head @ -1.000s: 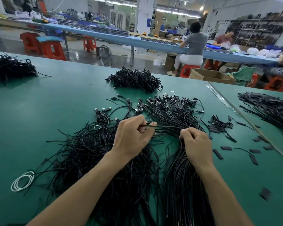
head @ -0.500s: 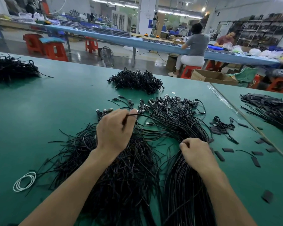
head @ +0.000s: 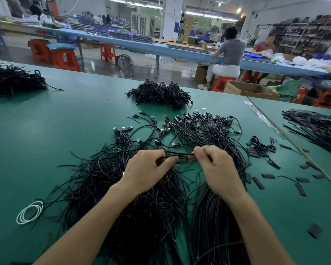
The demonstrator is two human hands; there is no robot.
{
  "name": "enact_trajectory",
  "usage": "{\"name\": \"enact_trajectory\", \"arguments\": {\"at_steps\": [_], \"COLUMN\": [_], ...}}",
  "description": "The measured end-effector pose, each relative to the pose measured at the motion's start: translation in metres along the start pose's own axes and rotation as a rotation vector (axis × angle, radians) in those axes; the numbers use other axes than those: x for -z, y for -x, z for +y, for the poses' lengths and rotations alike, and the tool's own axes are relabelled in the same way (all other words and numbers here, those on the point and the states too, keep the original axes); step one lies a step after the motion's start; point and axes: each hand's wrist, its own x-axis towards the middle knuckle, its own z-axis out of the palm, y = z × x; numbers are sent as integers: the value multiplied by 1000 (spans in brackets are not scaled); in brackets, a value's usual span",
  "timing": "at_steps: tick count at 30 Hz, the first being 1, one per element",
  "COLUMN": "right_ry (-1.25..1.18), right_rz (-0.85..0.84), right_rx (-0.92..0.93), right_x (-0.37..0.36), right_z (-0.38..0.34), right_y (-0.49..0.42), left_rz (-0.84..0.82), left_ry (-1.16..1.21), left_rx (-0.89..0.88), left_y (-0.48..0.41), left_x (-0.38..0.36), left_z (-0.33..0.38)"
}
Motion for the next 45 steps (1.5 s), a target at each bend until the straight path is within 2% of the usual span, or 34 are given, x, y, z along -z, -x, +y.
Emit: {"name": "enact_trajectory", "arguments": {"at_steps": [5,8,10,12,15,17,19,21,23,28,30,32,35,37,39,41,43,45], "right_ry": [-112,-170,-183,-192,-82,-39,0,8,7,-97,-209,-316,-276,-144,-43,57,133,164], "right_rz": [135,80,-57,-167,-292,-401,-455,-425,-314,-108,-74,-90,-139,-194,-257,-322,-348,-310], "right_rx": [-33,-66,-83,-86,-70,-44,-12,28,57,80,56,11,-22,-8,12,21,37,64], "right_x": [-3,-11,-17,-23,-26,-26,-25,-22,-16,-2,-2,-7,-18,-24,-28,-27,-24,-17], "right_z": [3,2,3,3,0,-4,-8,-12,-14,-9,-6,-5,-5,-5,-7,-9,-11,-12], "right_y": [-3,-3,2,8,15,20,24,24,20,10,8,8,12,15,18,21,22,19], "left_rz": [-532,-751,-670,-427,-45,104,154,78,-98,-403,-543,-612,-487,-280,-70,65,165,115], "left_ry": [473,893,1162,1352,1561,1448,1125,762,580,808,997,1225,1531,1618,1596,1409,951,570], "left_rx": [68,99,167,252,375,347,244,149,100,269,307,319,316,324,307,232,138,54], "left_y": [12,19,17,10,-1,-4,-1,5,13,27,29,28,19,12,5,1,-1,2], "left_x": [3,11,19,19,10,0,-8,-14,-17,-7,2,11,17,15,10,2,-5,-9], "left_z": [14,32,41,44,37,28,21,18,19,27,31,36,43,46,46,41,33,28]}}
